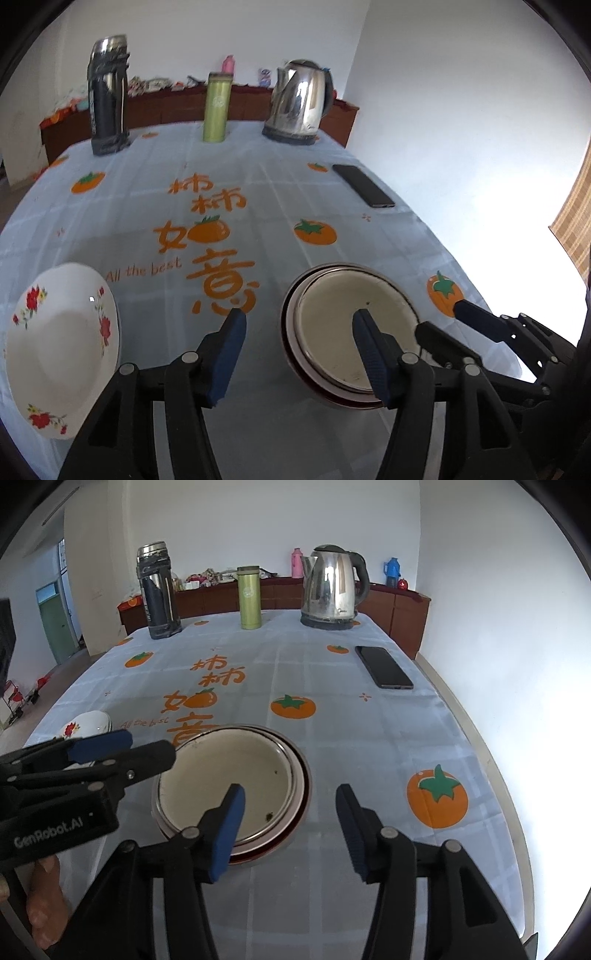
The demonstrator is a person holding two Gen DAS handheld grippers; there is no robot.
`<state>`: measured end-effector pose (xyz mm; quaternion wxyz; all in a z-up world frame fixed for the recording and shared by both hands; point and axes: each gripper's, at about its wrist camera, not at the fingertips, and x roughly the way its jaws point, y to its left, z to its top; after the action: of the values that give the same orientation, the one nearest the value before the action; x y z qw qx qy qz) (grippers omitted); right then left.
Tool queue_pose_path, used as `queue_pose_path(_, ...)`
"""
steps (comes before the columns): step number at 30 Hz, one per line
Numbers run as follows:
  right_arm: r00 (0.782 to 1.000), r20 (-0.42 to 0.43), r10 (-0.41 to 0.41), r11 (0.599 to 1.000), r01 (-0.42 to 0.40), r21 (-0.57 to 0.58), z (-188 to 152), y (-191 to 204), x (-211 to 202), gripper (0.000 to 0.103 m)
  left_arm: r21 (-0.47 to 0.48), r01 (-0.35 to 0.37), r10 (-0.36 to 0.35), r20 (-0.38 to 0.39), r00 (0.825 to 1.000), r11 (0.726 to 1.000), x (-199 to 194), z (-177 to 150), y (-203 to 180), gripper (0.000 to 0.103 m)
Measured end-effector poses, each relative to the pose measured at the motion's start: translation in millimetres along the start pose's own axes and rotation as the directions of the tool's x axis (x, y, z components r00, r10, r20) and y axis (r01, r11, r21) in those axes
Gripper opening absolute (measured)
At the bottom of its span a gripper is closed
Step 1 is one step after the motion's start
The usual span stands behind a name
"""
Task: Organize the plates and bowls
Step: 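Open the left gripper to release the enamel bowl, then close the left gripper on the rim of the nested bowl stack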
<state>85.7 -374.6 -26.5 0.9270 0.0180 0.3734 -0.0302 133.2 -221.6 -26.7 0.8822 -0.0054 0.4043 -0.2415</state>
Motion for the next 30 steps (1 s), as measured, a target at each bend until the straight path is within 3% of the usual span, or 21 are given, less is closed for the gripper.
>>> queue_pose_path(10,0.999,-0.039,-0.005,1.0,0.006,0.018,0.3,-8.6,13.8,0.049,-0.014,-0.005,0.004,-0.063,0.998,1.0,18.4,-3.9,0.7,0.062)
queue_pose_path(19,0.997,-0.07,0.03,0.999,-0.026,0.047,-2.4,-8.6,26.4,0.04,-0.018,0.009,-0.011,-0.091,0.996,1.0,29.0,-6.6,0.2,0.062)
queue_pose_path(21,0.996,-0.077,0.036,0.998,-0.032,0.05,-2.4,-7.1,28.7,0.033,-0.01,0.01,-0.011,-0.092,0.996,1.0,30.7,-7.4,-2.2,0.061)
queue_pose_path(23,0.996,-0.084,0.04,0.998,-0.036,0.047,-2.6,-5.0,31.1,0.029,-0.003,0.017,-0.018,-0.098,0.995,1.0,32.9,-8.4,-4.2,0.042)
queue_pose_path(30,0.998,-0.062,0.001,0.998,0.003,0.063,-3.4,-4.5,31.9,0.023,0.021,-0.048,0.049,-0.081,0.995,0.999,34.6,-10.2,-9.4,0.039)
